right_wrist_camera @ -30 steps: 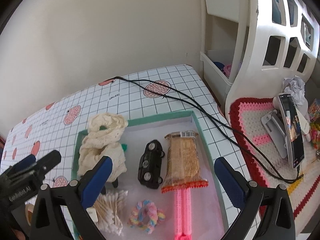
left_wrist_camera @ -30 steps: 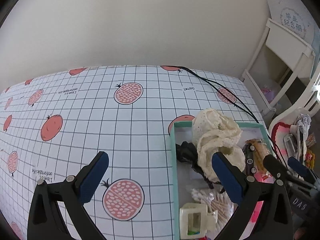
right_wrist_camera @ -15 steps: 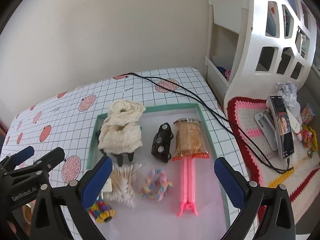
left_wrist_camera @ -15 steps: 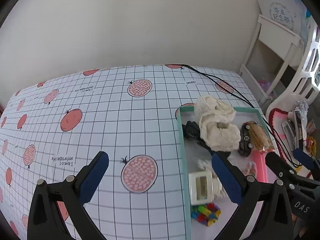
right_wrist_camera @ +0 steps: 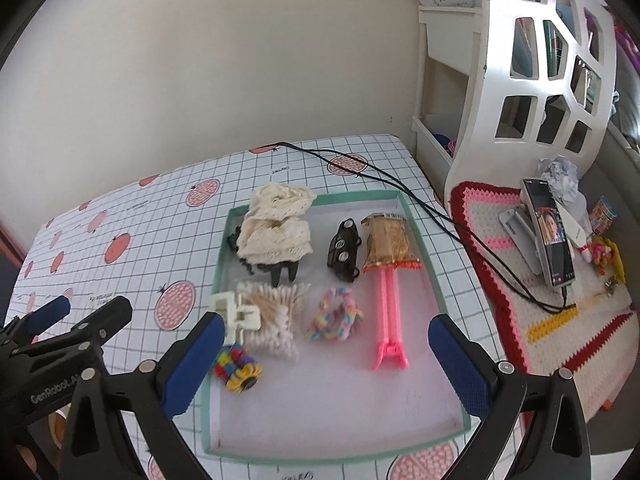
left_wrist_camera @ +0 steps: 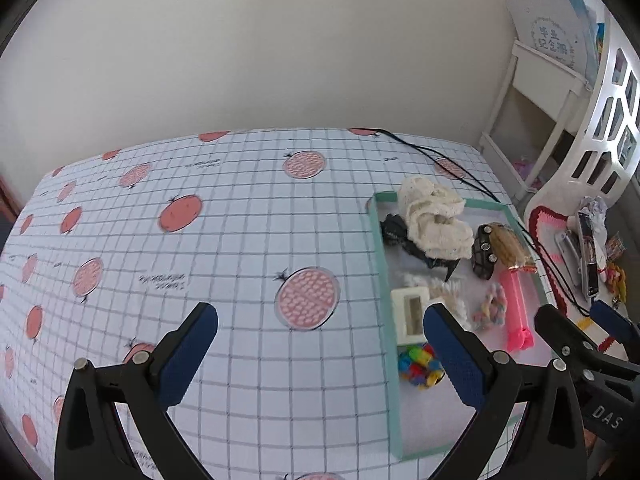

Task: Organize objects

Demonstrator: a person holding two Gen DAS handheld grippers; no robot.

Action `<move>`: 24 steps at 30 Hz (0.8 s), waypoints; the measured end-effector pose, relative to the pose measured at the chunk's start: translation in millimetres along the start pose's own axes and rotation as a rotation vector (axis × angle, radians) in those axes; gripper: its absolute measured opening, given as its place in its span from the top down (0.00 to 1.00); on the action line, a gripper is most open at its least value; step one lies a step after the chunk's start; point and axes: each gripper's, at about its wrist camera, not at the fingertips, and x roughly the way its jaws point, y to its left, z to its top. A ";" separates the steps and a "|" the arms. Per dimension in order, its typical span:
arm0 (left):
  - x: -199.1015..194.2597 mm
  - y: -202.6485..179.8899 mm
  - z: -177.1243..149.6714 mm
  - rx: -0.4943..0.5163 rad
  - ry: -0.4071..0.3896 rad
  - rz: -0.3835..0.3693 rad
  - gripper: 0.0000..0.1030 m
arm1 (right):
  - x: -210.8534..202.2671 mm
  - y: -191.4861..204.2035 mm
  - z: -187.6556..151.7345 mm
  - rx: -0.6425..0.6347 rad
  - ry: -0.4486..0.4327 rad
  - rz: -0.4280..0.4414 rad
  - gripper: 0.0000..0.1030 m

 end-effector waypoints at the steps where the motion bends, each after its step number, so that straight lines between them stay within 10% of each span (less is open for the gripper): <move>1: -2.6 2.3 -2.5 -0.005 -0.001 0.001 0.00 | -2.9 1.3 -3.0 0.000 0.000 0.000 0.00; 24: -48.5 29.2 -72.2 -0.047 0.012 -0.053 0.00 | -47.4 15.5 -66.4 -0.046 0.010 0.005 0.00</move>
